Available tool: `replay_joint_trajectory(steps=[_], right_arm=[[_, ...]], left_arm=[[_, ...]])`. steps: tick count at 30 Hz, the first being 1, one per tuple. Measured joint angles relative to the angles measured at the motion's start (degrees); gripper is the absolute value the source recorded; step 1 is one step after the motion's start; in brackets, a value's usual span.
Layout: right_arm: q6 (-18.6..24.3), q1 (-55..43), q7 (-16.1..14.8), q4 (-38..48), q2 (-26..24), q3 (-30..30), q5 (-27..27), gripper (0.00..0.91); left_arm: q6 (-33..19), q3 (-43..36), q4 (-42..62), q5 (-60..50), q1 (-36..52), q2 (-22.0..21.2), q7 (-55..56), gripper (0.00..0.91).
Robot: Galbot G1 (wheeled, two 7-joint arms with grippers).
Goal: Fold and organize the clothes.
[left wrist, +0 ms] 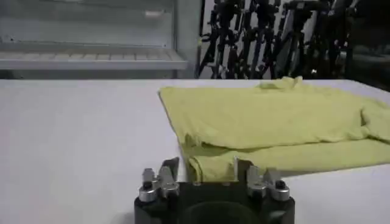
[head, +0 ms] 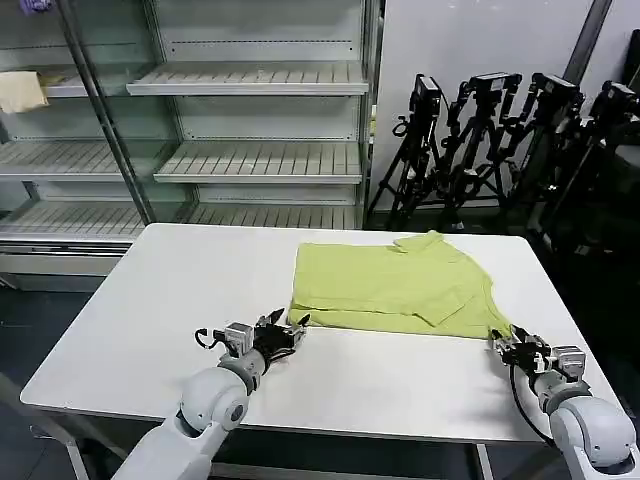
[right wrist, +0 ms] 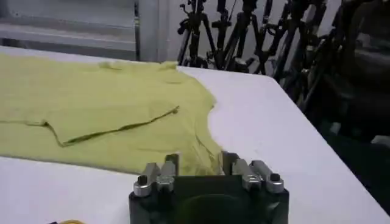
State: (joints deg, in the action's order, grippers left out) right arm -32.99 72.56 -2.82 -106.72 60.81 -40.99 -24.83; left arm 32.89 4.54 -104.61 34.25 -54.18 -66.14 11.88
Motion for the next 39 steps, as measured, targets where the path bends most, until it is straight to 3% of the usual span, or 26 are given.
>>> replay_joint_trajectory(steps=[13, 22, 23, 24, 33, 39], right_arm=[[0.5, 7.2, -1.8, -6.0, 1.9, -2.9, -0.3, 0.000], [2.6, 18.8, -2.6, -15.9, 5.1, -6.2, 2.4, 0.000], [2.9, 20.5, -2.7, -17.1, 5.6, -6.6, 2.8, 0.161], [3.3, 21.9, -2.9, -18.2, 5.9, -7.0, 3.2, 0.907], [3.8, 29.4, -3.4, -26.9, 6.5, -11.0, 4.3, 0.907], [2.2, 24.4, -1.9, -27.5, 4.3, -11.6, 2.2, 0.907]], left_arm=[[-0.1, 1.3, -1.9, -2.9, -3.9, 1.5, -2.5, 0.000], [-1.1, 8.0, -11.6, -4.8, -17.1, 5.4, -4.1, 0.010], [-1.4, 9.2, -12.8, -5.0, -19.0, 5.9, -4.2, 0.010], [-1.7, 10.5, -13.9, -5.2, -20.9, 6.4, -4.2, 0.907], [-3.7, 20.2, -22.5, -5.6, -32.7, 9.2, -3.3, 0.907], [-4.5, 22.6, -24.9, -3.0, -32.2, 10.8, -3.6, 0.907]])
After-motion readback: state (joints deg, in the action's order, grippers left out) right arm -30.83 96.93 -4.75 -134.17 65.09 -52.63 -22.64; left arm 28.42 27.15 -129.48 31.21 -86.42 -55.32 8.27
